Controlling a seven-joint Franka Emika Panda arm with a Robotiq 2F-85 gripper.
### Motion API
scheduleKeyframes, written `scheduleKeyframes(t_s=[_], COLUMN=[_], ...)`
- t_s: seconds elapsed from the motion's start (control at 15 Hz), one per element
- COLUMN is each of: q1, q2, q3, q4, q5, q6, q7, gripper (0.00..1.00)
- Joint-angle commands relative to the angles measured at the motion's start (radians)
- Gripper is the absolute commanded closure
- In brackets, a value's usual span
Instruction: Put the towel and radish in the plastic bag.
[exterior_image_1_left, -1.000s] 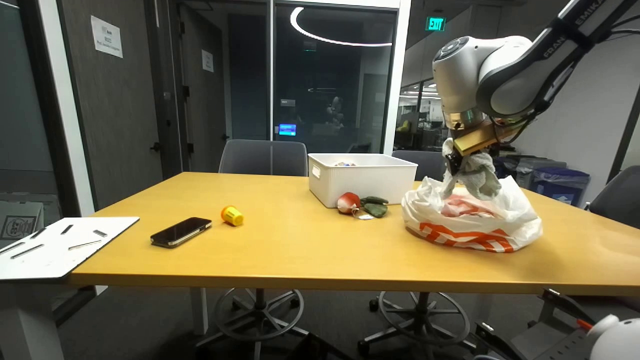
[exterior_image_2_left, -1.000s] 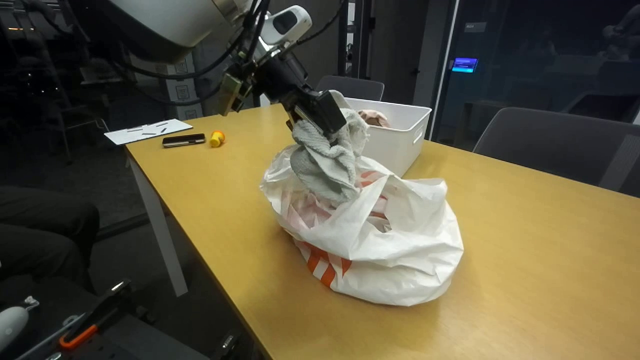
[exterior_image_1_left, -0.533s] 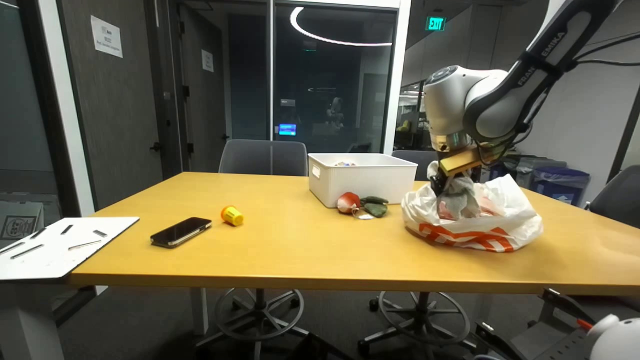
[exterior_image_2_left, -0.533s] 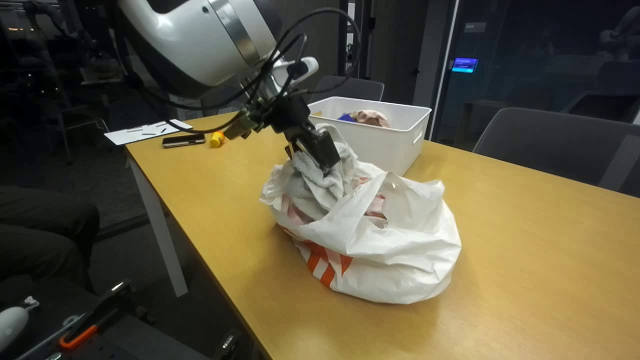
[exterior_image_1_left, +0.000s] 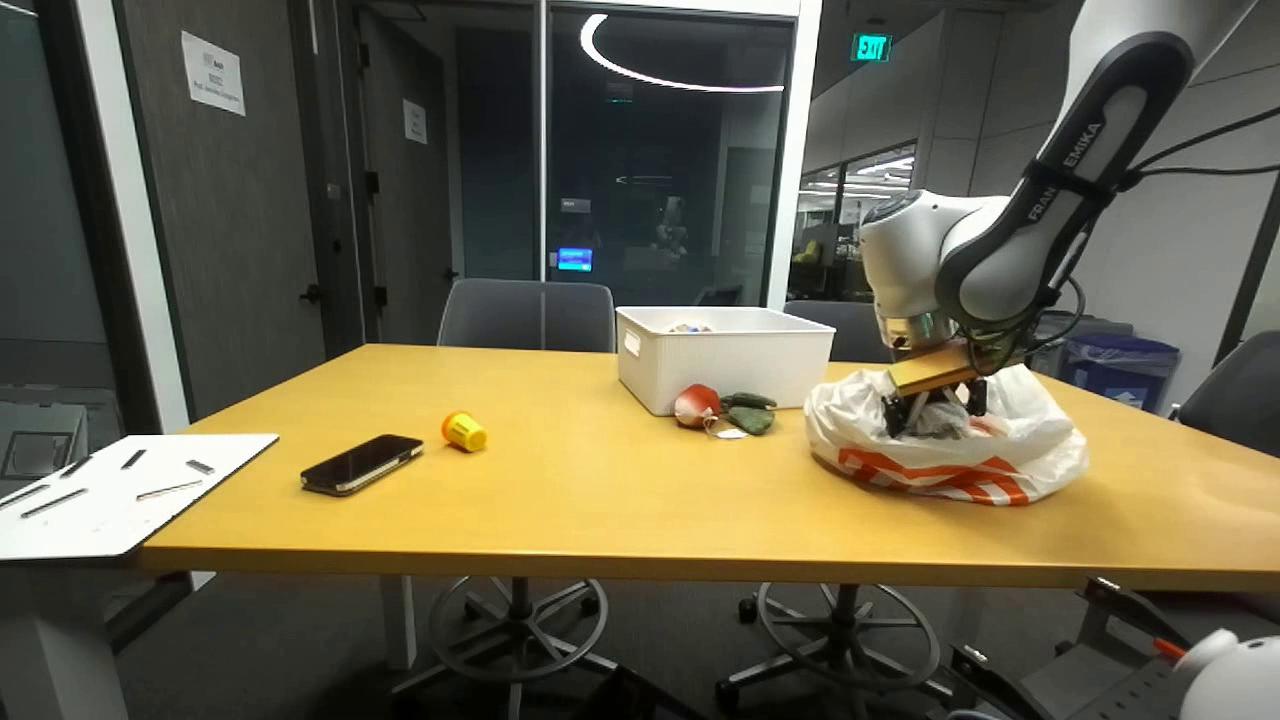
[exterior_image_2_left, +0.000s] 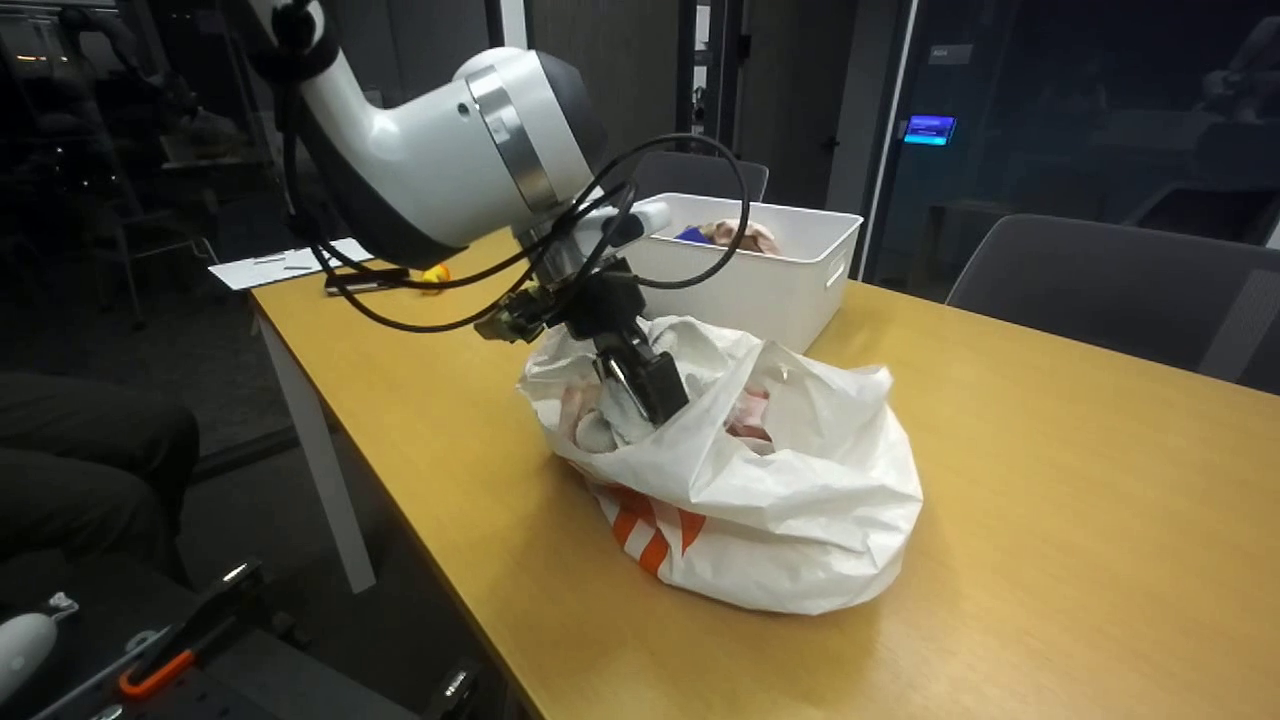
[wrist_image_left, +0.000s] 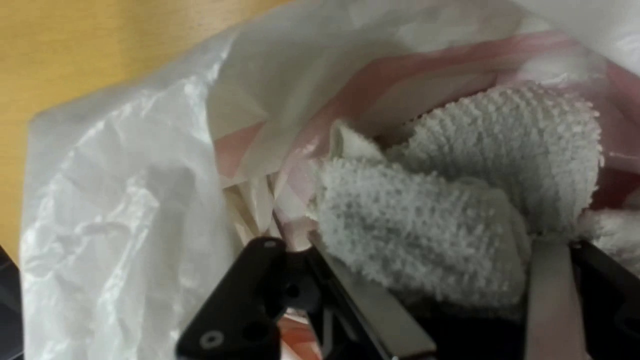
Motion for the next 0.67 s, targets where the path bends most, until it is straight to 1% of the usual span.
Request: scheduleKeyframes(t_s=[0.0, 0.07, 0.13, 0.2, 0.33, 0.4, 0.47, 0.6], q1=[0.017, 0.027, 0.037, 0.053, 0.082, 0.097, 0.11, 0.127], q2=[0.014, 0.008, 0.0, -0.025, -0.084, -0.123, -0.156, -0.217], q3=[-0.025, -0.029, -0.031, -0.031, -0.022, -0.012, 0.001, 0.031], q4=[-0.006, -0.007, -0.006, -0.006, -0.009, -0.01, -0.007, 0.0], q5=[0.074, 0.067, 0.059, 0.04, 0.018, 0.012, 0.012, 0.026], q6=[0.071, 0.075, 0.063, 0.022, -0.072, -0.148, -0.217, -0.328], q7=[0.017, 0.027, 0.031, 0.039, 0.046, 0.044, 0.034, -0.006], gripper=[0.73, 0.68, 0.59, 0.52, 0.35, 0.28, 0.19, 0.06])
